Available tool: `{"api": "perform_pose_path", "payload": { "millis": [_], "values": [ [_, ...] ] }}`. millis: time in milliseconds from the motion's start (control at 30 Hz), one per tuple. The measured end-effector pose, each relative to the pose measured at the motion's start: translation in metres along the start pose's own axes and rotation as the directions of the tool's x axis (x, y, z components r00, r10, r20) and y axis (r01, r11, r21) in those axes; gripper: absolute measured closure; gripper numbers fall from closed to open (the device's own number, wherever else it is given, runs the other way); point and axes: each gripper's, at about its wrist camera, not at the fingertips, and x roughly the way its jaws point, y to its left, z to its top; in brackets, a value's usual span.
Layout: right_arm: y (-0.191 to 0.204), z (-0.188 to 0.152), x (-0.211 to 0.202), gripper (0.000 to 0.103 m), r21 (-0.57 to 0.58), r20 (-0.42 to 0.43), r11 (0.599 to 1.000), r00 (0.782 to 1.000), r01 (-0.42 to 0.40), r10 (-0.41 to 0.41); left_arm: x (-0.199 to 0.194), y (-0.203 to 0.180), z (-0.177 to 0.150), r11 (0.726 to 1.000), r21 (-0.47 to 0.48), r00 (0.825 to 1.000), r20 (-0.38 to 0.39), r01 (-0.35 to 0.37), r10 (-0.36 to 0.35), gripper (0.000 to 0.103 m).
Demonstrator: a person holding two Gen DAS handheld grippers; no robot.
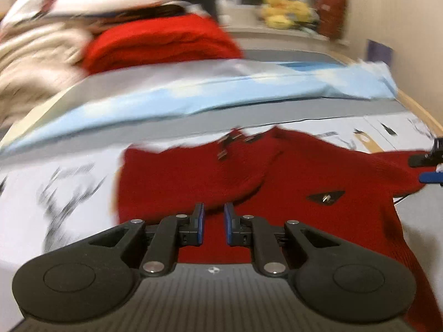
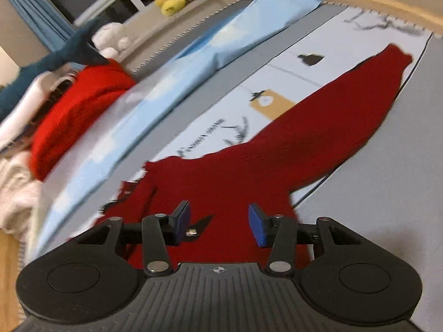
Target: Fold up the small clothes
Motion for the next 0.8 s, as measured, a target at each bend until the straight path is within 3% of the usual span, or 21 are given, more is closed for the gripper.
{"api": "perform_pose_path", "payload": {
  "millis": [100,200,267,300,400,467,500,600,667,700,733,800],
  "values": [
    [0.003,0.008,0.008,0.054,-0.041,-0.022,0.999,0.999,-0.027,0.027,0.062,-0.031,0.014,0.998,0.051,1.0,-0.021,0.024,-0.023,0.082],
    [-0.001,0.014,0.014,0.054,-0.078,-0.027,0.997,1.0,-0.008,0.006,0.124,-0.056,0.02,0.997,0.082,0.996,-0.085,0.002,0.005,0.055],
    [-0.001,0.012,0.018,0.054,-0.078,-0.036,0.997,0.999,0.006,-0.009,0.156,-0.069,0.02,0.992,0.126,0.991,-0.124,-0.025,0.041,0.051],
    [-0.002,0.011,0.022,0.054,-0.073,-0.045,0.997,0.999,0.003,-0.006,0.167,-0.075,0.018,0.986,0.163,0.989,-0.132,-0.039,0.061,0.052],
    [-0.001,0.013,0.03,0.054,-0.073,-0.06,0.997,0.998,-0.006,0.002,0.18,-0.065,0.016,0.961,0.264,0.985,-0.128,-0.079,0.116,0.092],
    [0.002,0.013,0.034,0.054,-0.083,-0.061,0.997,0.998,-0.001,-0.004,0.16,-0.028,0.02,0.969,0.234,0.993,-0.067,-0.076,0.094,0.095],
    [0.002,0.013,0.036,0.054,-0.082,-0.063,0.997,0.998,-0.001,-0.004,0.143,-0.002,0.025,0.973,0.202,0.993,-0.023,-0.112,0.119,0.096],
    [0.002,0.011,0.041,0.054,-0.069,-0.079,0.998,0.997,0.001,-0.007,0.09,0.096,0.032,0.98,-0.002,0.979,0.046,-0.199,0.198,0.096],
    [0.002,0.011,0.044,0.054,-0.062,-0.084,0.998,0.996,0.0,-0.006,0.048,0.18,0.024,0.937,-0.173,0.946,0.057,-0.304,0.318,0.096],
    [0.003,0.011,0.046,0.054,-0.064,-0.082,0.998,0.997,0.002,-0.007,0.028,0.223,0.015,0.89,-0.264,0.917,0.046,-0.371,0.396,0.096],
    [0.003,0.011,0.046,0.054,-0.066,-0.081,0.998,0.997,0.005,-0.01,0.011,0.266,0.002,0.82,-0.361,0.879,0.004,-0.444,0.477,0.094],
    [0.002,0.012,0.049,0.054,-0.061,-0.08,0.998,0.997,0.012,-0.017,-0.016,0.337,-0.028,0.626,-0.544,0.803,-0.168,-0.559,0.571,0.094]
  ]
}}
